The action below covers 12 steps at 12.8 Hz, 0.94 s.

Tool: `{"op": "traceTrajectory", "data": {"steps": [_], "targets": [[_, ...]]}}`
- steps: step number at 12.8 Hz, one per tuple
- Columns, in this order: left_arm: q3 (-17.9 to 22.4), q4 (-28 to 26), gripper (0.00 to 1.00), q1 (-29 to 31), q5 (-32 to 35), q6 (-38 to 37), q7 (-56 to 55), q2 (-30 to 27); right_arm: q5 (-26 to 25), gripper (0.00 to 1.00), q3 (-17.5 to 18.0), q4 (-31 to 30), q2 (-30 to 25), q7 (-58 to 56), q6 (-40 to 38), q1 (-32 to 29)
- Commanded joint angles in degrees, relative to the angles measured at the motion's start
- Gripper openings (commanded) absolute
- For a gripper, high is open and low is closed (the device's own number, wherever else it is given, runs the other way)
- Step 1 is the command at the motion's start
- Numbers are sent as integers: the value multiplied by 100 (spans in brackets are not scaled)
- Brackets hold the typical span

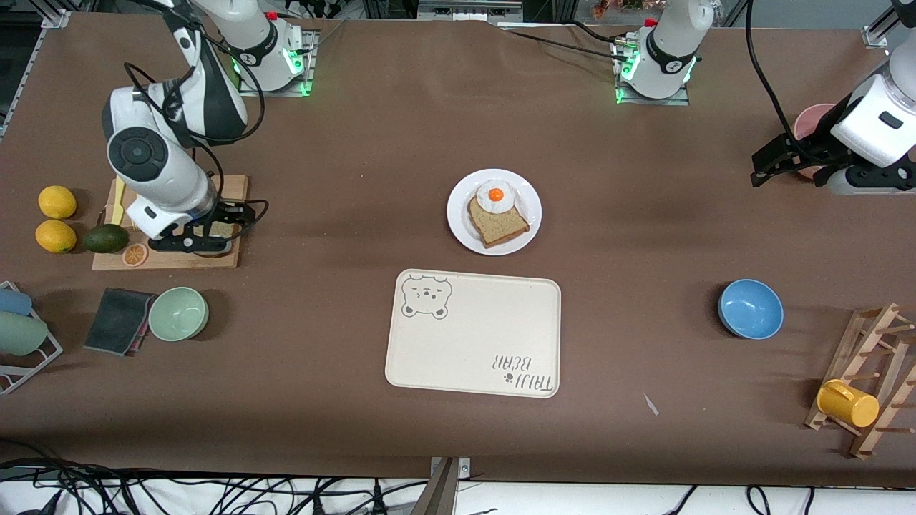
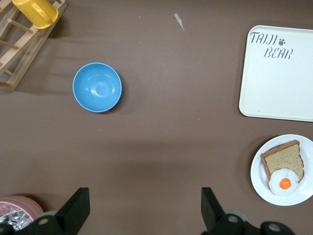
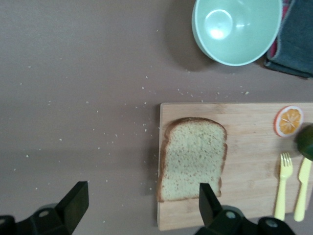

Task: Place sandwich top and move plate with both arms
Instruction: 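Move the right gripper down over the bread slice on the cutting board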

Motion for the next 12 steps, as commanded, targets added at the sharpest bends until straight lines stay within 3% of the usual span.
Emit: {"op": "traceTrajectory", "data": {"steps": [1,8,12], "targets": [[3,183,100,10,-97,-151,94,80,-234,99,-5,-40,216,112,260,0],[-6,183,100,-8,-97,-151,94,80,-858,99,-304,-760,489,121,1385,-53],[-6,183,100,-8,-97,-151,94,80,-1201,89,-348,-848,515,130,1403,-53]]}}
